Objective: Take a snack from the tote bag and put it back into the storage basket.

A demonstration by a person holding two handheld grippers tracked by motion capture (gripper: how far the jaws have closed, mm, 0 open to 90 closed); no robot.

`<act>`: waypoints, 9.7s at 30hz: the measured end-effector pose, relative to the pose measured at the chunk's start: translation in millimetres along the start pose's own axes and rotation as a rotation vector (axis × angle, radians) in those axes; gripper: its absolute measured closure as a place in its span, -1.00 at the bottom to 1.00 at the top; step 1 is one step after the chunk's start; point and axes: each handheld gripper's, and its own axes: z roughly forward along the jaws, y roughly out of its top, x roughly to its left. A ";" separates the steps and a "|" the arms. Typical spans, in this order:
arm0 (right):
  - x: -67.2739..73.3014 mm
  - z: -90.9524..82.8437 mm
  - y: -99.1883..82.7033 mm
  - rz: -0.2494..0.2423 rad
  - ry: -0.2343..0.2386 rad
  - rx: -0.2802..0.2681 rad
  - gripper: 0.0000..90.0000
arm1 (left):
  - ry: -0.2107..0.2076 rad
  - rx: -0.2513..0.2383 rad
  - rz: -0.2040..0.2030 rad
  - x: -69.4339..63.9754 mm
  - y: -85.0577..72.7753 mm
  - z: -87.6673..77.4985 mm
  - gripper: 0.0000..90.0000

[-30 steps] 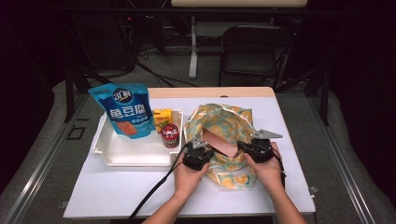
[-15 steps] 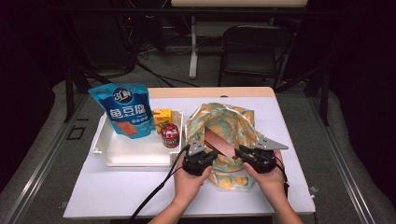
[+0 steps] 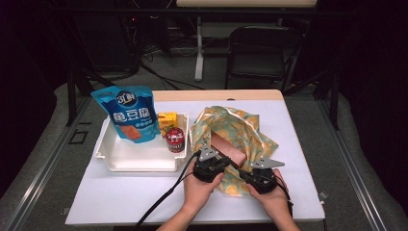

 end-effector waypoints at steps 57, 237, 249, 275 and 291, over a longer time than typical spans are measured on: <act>-6.2 -9.9 45.7 -0.070 -0.060 -0.167 -0.02 | -0.001 0.164 -0.044 3.8 -21.2 13.6 0.96; 41.7 -50.7 40.4 -0.414 0.442 -0.107 -0.43 | -0.485 -0.087 0.451 65.1 -34.9 -145.3 0.02; 20.9 -60.3 36.6 -0.290 0.345 -0.176 -0.70 | -0.385 -0.109 0.410 79.9 -34.8 -165.4 0.05; 15.8 -53.4 32.1 -0.256 0.264 -0.154 -0.67 | -0.202 -0.160 0.341 129.5 -46.8 -236.0 0.05; 14.4 -48.3 29.3 -0.248 0.263 -0.138 -0.66 | -0.074 -0.180 0.265 165.9 -65.4 -262.2 0.05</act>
